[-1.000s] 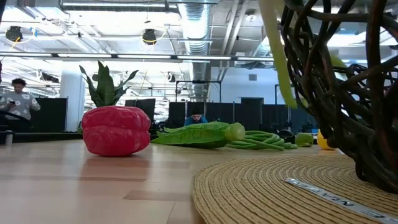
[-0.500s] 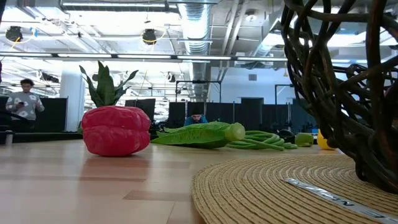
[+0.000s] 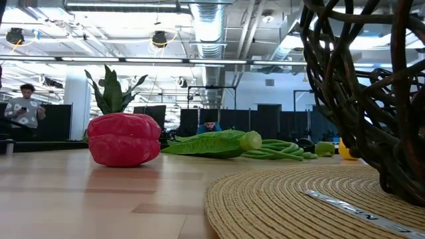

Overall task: Build produce basket
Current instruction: Put the green celery into the black basket

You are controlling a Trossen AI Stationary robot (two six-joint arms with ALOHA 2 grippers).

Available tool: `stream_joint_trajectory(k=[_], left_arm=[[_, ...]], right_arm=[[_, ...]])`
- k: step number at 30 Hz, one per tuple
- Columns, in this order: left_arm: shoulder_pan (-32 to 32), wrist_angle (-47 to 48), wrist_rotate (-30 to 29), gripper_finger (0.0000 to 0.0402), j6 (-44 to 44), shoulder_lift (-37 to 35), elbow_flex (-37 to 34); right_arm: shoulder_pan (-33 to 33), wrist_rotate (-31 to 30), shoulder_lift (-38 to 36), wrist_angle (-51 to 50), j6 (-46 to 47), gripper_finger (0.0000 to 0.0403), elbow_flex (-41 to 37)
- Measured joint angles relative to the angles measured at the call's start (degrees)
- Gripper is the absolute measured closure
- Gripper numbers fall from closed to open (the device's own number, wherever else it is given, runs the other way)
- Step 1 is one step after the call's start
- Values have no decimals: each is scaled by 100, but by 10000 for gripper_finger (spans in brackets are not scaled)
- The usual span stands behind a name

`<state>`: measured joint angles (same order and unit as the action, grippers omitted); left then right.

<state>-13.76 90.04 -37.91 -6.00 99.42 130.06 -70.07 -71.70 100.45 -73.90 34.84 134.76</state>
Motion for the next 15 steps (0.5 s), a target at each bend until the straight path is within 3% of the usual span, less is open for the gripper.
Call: stream_joint_trajectory(k=[5,8,13,15], left_arm=[[0,-4,7,242,-52,0,0],[0,-4,9,242,-55,0,0],[0,-2,6,242,-61,0,0],[0,-4,6,242,-73,0,0]], right_arm=[[-102,-610,303,-152,112,369,9],[-98,-738,636,-396,629,369,7],[6,-1174,1309,-1579,2667,369,1],[110,-1433,1516,-1534,3241,369,-109]])
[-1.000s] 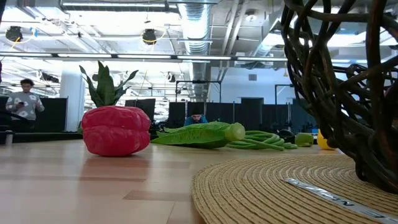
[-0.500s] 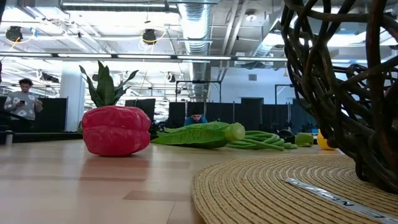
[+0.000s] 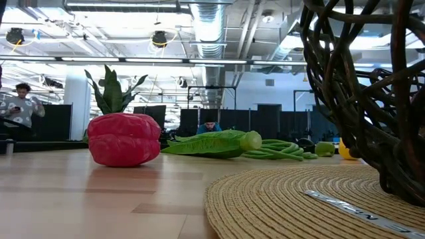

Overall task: Build produce basket
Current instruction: Put the green celery into the black basket

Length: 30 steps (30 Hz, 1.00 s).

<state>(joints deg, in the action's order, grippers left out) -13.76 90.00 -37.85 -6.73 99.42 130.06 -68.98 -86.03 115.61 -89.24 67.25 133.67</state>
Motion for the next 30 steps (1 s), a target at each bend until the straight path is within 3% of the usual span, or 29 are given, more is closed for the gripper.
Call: stream_joint_trajectory(k=[4,12,19,30], left_arm=[[0,2,0,242,-50,0,-2],[0,2,0,242,21,0,-2],[0,2,2,242,16,0,-2],[0,2,0,242,-16,0,-2]], right_arm=[[98,-397,366,55,472,369,-70],[343,-299,552,-76,1021,369,-405],[91,10,-567,-77,1423,369,-1612],[-513,221,-2503,-76,3454,369,-4801]])
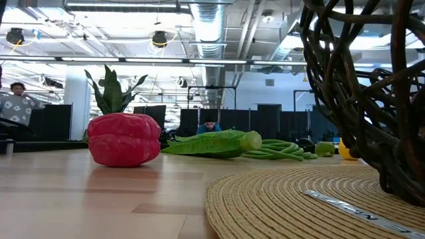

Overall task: Build produce basket
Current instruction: Put the green celery into the black basket

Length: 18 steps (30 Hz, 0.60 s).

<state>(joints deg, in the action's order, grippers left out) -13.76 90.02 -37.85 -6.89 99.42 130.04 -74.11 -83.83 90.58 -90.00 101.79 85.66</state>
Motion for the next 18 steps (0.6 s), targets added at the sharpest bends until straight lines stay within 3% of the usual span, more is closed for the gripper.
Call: stream_joint_trajectory(k=[9,18], left_arm=[[21,-2,-176,242,-44,0,0],[259,0,-186,242,-114,0,0]], right_arm=[[-132,-14,-1306,22,1589,369,-2133],[-302,-287,-1512,821,2123,369,-2674]])
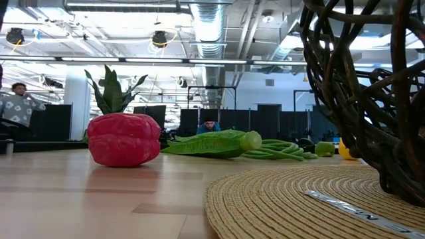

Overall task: Build produce basket
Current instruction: Put the green celery into the black basket

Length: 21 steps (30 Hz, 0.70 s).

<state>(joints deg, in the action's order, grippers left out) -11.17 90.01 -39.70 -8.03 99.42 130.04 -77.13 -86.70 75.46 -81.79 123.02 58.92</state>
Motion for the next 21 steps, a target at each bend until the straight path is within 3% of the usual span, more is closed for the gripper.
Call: stream_joint_trajectory(k=[4,15,21], left_arm=[[100,0,14,242,0,0,0],[159,-2,221,242,4,2,0],[159,0,192,242,24,2,0]], right_arm=[[53,-299,2,697,-33,369,-149],[331,-303,113,2450,-462,369,-252],[337,277,347,3566,-1198,369,-252]])
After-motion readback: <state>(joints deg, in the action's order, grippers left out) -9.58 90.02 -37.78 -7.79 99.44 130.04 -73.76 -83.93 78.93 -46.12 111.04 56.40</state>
